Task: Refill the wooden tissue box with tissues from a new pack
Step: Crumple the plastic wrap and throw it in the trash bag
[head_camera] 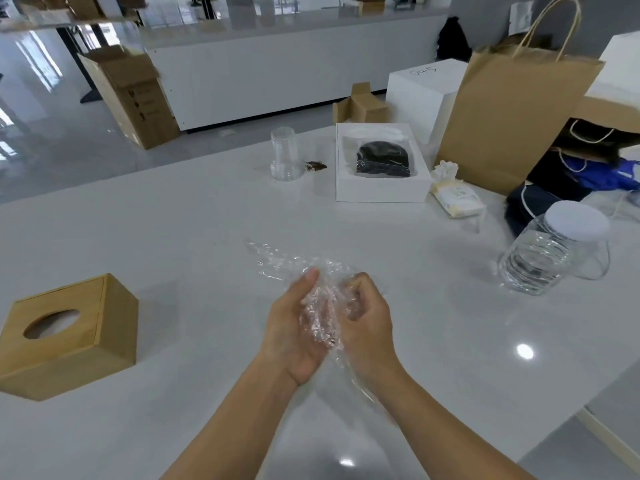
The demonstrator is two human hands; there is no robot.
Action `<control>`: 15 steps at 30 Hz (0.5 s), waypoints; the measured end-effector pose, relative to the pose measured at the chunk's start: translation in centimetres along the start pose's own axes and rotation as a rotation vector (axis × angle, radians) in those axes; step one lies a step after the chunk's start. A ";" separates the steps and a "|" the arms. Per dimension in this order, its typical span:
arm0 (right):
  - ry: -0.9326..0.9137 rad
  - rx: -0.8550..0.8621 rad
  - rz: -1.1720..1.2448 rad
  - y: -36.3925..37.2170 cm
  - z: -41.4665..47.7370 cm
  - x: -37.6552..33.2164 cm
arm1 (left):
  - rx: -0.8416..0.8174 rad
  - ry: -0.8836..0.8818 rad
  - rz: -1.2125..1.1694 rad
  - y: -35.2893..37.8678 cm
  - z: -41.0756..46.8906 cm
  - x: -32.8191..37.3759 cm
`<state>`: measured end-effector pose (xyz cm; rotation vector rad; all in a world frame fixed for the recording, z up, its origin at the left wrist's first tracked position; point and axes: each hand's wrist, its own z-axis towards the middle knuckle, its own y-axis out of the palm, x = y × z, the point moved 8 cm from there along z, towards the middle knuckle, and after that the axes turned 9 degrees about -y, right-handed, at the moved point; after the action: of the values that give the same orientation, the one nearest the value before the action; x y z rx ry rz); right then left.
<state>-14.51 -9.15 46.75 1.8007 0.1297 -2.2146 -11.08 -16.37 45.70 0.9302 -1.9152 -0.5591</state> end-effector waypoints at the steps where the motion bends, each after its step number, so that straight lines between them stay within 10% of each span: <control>1: -0.012 -0.072 -0.018 0.2 -0.2 -0.1 | 0.029 0.016 -0.013 -0.1 0.2 0.3; 7: -0.291 -0.277 -0.345 -0.5 -2.4 -1.5 | 0.138 0.048 -0.228 -2.0 0.1 1.3; 15: 0.201 -0.328 0.261 0.3 -5.2 -0.7 | 0.076 -0.028 -0.022 -0.3 -1.3 -2.5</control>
<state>-9.36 -8.08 46.29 1.7391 0.2656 -1.7200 -9.09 -14.55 44.81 0.9980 -1.9648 -0.5176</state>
